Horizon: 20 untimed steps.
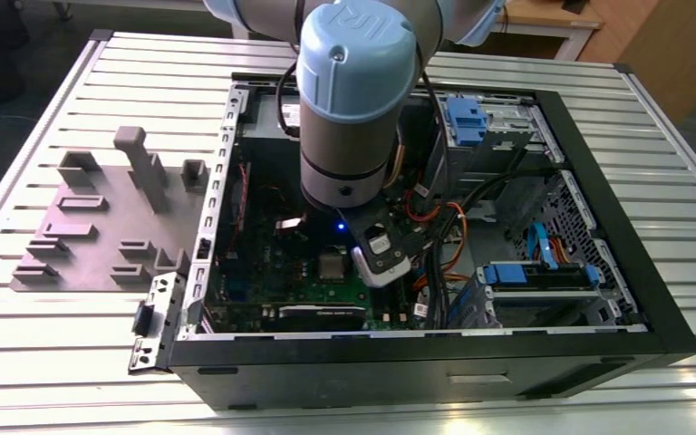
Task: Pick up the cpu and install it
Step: 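Place the cpu into insertion slot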
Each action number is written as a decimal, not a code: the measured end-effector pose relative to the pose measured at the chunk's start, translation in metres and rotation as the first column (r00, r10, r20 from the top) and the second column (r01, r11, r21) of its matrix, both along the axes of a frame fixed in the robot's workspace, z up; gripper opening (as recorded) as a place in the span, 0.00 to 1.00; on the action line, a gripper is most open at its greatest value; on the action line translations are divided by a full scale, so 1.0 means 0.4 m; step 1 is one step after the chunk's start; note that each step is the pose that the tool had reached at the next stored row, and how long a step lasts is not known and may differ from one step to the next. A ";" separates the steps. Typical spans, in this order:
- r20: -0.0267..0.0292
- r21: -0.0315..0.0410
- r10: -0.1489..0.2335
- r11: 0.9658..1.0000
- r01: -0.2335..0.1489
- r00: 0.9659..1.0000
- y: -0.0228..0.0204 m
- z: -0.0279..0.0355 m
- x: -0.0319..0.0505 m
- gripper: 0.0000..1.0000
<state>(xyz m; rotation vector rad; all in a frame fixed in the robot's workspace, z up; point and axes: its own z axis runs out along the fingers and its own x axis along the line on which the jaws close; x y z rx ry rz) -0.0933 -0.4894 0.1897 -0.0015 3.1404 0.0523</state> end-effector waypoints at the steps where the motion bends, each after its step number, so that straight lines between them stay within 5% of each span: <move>1: 0.000 0.000 0.000 1.000 0.000 1.000 0.000 0.000 0.000 0.47; 20: 0.000 -0.001 -0.003 1.000 0.003 1.000 0.000 -0.003 0.000 0.47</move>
